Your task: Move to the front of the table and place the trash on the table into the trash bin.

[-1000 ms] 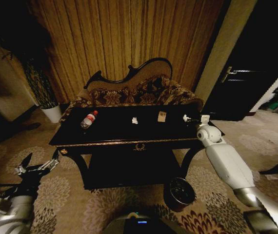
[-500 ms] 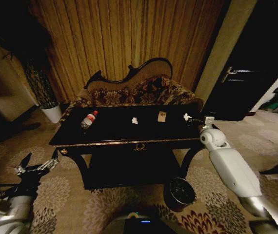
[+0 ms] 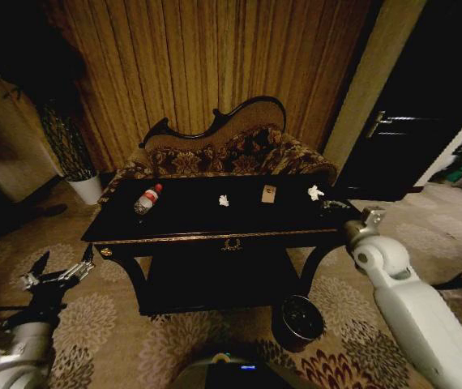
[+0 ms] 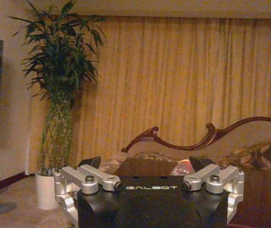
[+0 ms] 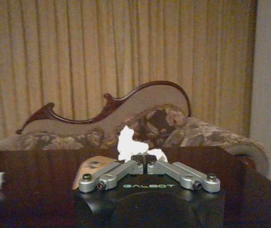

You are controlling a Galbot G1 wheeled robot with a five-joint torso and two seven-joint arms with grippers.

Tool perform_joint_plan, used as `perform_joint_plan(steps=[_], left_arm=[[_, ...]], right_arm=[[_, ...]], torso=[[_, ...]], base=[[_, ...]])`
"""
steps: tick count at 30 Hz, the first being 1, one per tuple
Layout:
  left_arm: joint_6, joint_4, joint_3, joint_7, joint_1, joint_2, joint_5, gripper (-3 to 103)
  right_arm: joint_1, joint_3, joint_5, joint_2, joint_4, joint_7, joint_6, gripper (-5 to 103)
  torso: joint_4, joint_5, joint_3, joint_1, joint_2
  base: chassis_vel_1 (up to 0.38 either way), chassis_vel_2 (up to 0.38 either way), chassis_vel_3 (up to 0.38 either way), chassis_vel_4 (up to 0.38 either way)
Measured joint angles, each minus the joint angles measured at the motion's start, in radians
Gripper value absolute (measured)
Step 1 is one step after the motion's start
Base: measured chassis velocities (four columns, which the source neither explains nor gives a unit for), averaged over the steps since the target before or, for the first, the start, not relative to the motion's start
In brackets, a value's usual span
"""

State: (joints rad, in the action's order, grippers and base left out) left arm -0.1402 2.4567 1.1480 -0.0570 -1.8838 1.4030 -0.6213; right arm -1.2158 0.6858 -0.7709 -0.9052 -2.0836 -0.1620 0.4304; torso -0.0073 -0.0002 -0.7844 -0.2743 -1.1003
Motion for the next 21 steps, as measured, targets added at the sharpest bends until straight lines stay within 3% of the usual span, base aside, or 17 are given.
perform_joint_plan(steps=[8,17,21], left_arm=[[-0.009,0.012,0.006,0.012,0.008,-0.036,-0.050,100],[-0.120,0.037,0.063,0.062,0.043,-0.125,-0.116,100],[-0.145,0.043,0.072,0.075,0.047,-0.136,-0.127,100]], right_arm=[[-0.084,0.036,0.033,-0.045,-0.095,0.002,-0.022,0],[-0.146,0.062,0.108,-0.074,-0.124,0.006,-0.046,0],[-0.156,0.065,0.118,-0.075,-0.126,0.008,-0.052,0]], torso=[[0.0000,0.0000,0.000,0.000,0.000],[-0.0001,0.0001,0.000,0.000,0.000],[-0.0001,0.0001,0.000,0.000,0.000]], base=[[0.000,0.000,0.000,0.000],[0.000,0.000,0.000,0.000],[0.000,0.000,0.000,0.000]])
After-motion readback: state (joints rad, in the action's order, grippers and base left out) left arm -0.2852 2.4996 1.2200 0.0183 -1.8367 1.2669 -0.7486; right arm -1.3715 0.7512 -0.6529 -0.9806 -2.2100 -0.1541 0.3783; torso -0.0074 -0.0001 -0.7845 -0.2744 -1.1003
